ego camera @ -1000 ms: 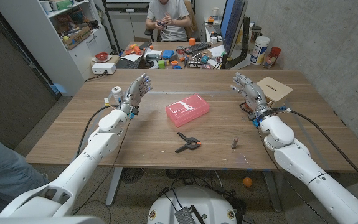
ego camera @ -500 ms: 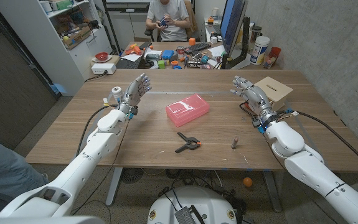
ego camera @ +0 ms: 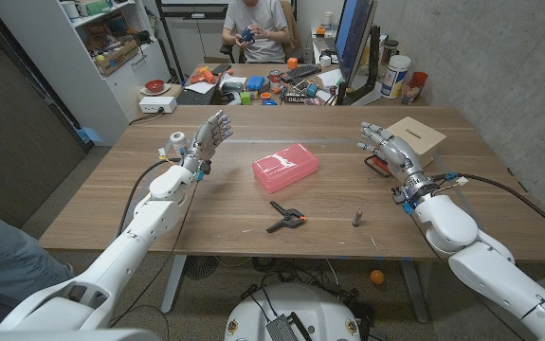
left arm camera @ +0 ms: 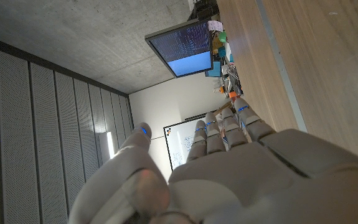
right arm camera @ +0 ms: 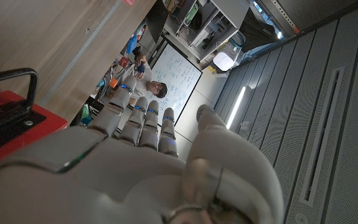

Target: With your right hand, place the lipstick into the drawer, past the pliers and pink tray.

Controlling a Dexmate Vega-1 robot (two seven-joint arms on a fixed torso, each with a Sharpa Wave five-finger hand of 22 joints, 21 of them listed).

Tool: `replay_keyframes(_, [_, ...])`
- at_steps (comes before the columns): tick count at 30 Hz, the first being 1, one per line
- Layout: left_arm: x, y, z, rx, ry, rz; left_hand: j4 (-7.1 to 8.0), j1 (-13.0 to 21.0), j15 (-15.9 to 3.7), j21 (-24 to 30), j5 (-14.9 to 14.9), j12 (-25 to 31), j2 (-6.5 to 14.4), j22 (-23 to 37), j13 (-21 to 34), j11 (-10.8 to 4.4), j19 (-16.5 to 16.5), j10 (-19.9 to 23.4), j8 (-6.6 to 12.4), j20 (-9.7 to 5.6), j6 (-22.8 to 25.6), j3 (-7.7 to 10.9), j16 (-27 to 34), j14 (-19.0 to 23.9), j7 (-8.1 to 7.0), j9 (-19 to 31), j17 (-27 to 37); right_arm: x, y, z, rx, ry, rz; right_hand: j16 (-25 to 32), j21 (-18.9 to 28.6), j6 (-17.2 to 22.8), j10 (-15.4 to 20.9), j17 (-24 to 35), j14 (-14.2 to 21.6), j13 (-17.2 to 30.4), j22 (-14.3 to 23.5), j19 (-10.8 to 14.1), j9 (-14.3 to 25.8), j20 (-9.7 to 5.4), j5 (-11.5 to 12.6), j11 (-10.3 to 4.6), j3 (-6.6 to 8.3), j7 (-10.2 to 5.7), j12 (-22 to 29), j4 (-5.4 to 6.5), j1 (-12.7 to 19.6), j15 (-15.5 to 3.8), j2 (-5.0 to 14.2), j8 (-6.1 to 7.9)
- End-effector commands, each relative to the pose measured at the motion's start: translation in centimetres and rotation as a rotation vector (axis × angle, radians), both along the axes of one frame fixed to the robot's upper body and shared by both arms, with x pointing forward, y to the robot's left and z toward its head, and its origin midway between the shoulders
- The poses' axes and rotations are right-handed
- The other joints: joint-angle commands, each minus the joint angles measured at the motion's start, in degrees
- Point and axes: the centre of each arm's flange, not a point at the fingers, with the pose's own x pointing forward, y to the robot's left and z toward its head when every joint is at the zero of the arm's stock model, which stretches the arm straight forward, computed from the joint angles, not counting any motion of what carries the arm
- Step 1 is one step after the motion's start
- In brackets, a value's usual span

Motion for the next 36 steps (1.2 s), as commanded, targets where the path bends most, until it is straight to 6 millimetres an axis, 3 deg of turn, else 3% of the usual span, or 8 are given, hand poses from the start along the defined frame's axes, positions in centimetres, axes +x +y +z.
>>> replay_keyframes(1, [0.2, -0.5, 0.2, 0.007, -0.002, -0.011, -0.32, -0.08, 0.03, -0.13, 0.28, 0.36, 0.33, 0.13, 0.01, 0.02, -0.23, 0.69, 0.21, 0.45, 0.68, -0.06, 0.55, 0.53, 0.05, 0.21, 0.26, -2.0, -1.3, -1.4, -0.050, -0.019, -0.083, 0.31, 0.11, 0.23, 0.44, 0.10, 0.64, -0.07, 0.20, 0.77, 0.15, -0.02, 0.18, -0.17, -0.17, -0.40, 0.13, -0.43, 0.47, -0.15, 0.26, 0.02])
replay_keyframes(18, [-0.1, -0.2, 0.1, -0.006, -0.006, -0.031, -0.51, -0.31, 0.09, -0.59, 0.29, 0.29, 0.47, 0.15, -0.44, 0.27, -0.29, 0.60, 0.21, 0.56, 1.00, -0.11, 0.42, 0.32, -0.07, 0.24, 0.26, -5.6, -0.9, -2.3, -0.111, -0.053, -0.118, 0.43, -0.20, 0.72, 1.78, -0.11, 1.18, -0.06, 0.23, 1.20, 0.22, 0.05, 0.15, 0.47, -0.30, -0.20, 0.52, -0.84, 0.62, 0.06, 0.06, 0.03])
replay_keyframes(26, [0.1, -0.5, -0.1, 0.005, 0.002, -0.032, -0.60, -0.38, 0.18, -0.74, 0.28, 0.27, 0.52, 0.16, -0.62, 0.34, -0.22, 0.58, 0.27, 0.59, 1.29, -0.12, 0.40, 0.32, -0.27, 0.24, 0.26, -7.4, -0.7, -3.1, -0.187, -0.039, -0.129, 0.95, -0.18, 1.84, 4.60, -0.29, 2.75, 0.27, 0.25, 2.55, 0.26, 0.08, 0.07, -0.22, -0.60, -0.47, 1.57, -1.36, 0.72, 0.01, -0.50, 0.27])
replay_keyframes(36, [0.3, -1.0, 0.0, 0.034, 0.014, -0.046, -0.73, -0.47, 0.14, -0.99, 0.28, 0.23, 0.58, 0.17, -0.86, 0.34, -0.24, 0.47, 0.29, 0.59, 1.53, -0.14, 0.37, 0.27, -0.30, 0.26, 0.26, -8.9, 0.1, -3.7, -0.252, -0.055, -0.150, 0.84, -0.36, 2.34, 4.75, -0.47, 2.75, 0.49, 0.26, 2.75, 0.26, 0.23, 0.08, -0.26, -0.60, -0.70, 1.61, -1.90, 1.19, 0.27, -0.80, 0.34])
